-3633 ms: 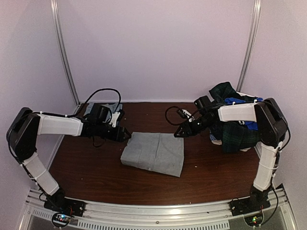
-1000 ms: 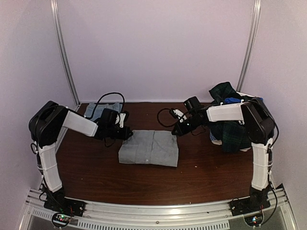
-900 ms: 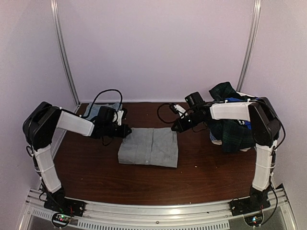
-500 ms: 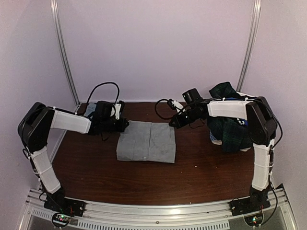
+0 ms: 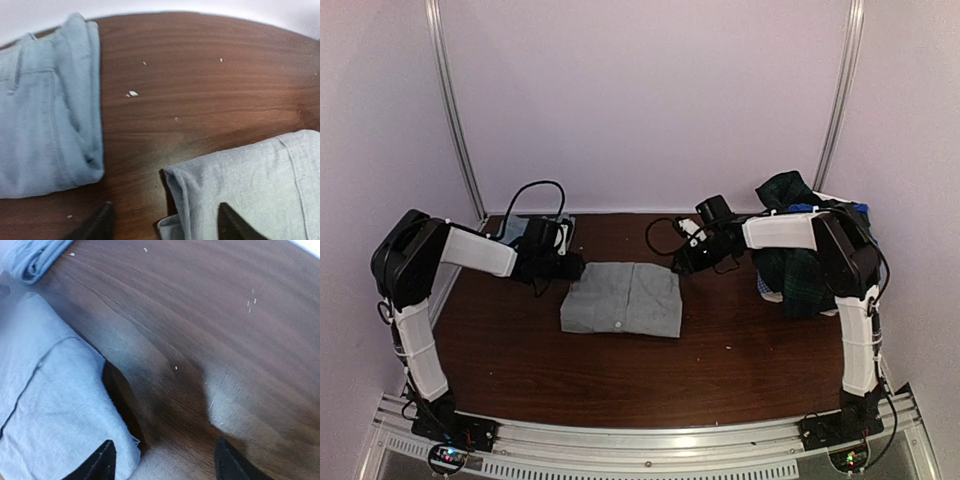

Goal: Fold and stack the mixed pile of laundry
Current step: Smooth out the square-folded shirt at the center of the board.

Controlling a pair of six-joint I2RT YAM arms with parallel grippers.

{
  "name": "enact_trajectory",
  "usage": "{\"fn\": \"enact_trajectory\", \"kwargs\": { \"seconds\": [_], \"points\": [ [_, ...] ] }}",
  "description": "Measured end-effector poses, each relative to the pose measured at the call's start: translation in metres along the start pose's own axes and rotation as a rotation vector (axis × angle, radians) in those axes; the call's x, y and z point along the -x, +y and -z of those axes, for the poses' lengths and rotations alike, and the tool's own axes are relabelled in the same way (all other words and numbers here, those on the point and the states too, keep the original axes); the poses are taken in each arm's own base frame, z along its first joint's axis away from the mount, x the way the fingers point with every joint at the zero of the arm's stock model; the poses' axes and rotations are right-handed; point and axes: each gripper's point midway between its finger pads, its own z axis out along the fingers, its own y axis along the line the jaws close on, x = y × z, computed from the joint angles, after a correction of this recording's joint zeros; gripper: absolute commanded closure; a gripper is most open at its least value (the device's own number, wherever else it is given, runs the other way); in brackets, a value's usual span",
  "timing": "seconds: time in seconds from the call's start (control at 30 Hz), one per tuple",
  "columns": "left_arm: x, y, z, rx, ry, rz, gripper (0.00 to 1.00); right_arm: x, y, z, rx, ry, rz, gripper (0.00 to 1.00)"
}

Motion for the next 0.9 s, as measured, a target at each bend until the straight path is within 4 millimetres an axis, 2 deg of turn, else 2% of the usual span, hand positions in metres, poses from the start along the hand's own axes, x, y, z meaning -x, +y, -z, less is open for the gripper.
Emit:
{"fn": "enact_trajectory", "kwargs": {
  "seconds": [0.07,0.1,0.2,0.3,0.37,0.43,0.5,0.57,0.63,0.73,0.83,0.9],
  "points": [
    [0.013,0.005,0.025,0.027,-0.038,0.0,0.03,0.017,0.001,0.023,-0.014,-0.047,0.001,0.07],
    [0.027,0.006,0.042,0.034,-0.075,-0.001,0.02,0.027,0.004,0.038,-0.016,-0.08,-0.001,0.01],
    [0.086,0.0,0.103,0.033,-0.249,-0.004,0.02,0.07,0.022,0.104,0.005,-0.233,0.028,0.0],
    [0.136,-0.006,0.158,0.02,-0.404,0.03,0.02,0.119,0.048,0.186,0.075,-0.451,0.047,0.0],
    [0.157,-0.009,0.183,0.0,-0.466,0.05,0.02,0.136,0.063,0.225,0.151,-0.556,0.056,0.0],
    [0.166,-0.018,0.194,-0.06,-0.468,0.039,0.02,0.143,0.074,0.249,0.239,-0.616,0.053,0.0],
    [0.16,-0.037,0.195,-0.175,-0.438,0.014,0.02,0.138,0.083,0.249,0.321,-0.611,0.028,0.0],
    [0.138,-0.058,0.19,-0.289,-0.38,-0.013,0.02,0.122,0.093,0.231,0.385,-0.556,-0.007,0.0],
    [0.101,-0.083,0.181,-0.395,-0.284,-0.04,0.02,0.093,0.112,0.203,0.452,-0.458,-0.049,0.0],
    [0.031,-0.117,0.171,-0.523,-0.105,-0.064,0.02,0.037,0.136,0.161,0.519,-0.305,-0.113,0.0],
    [-0.008,-0.12,0.164,-0.537,-0.001,-0.049,0.03,-0.004,0.145,0.136,0.537,-0.2,-0.154,0.0],
    [-0.018,-0.109,0.156,-0.494,0.036,-0.012,0.05,-0.019,0.147,0.122,0.538,-0.155,-0.166,0.02]
  ]
}}
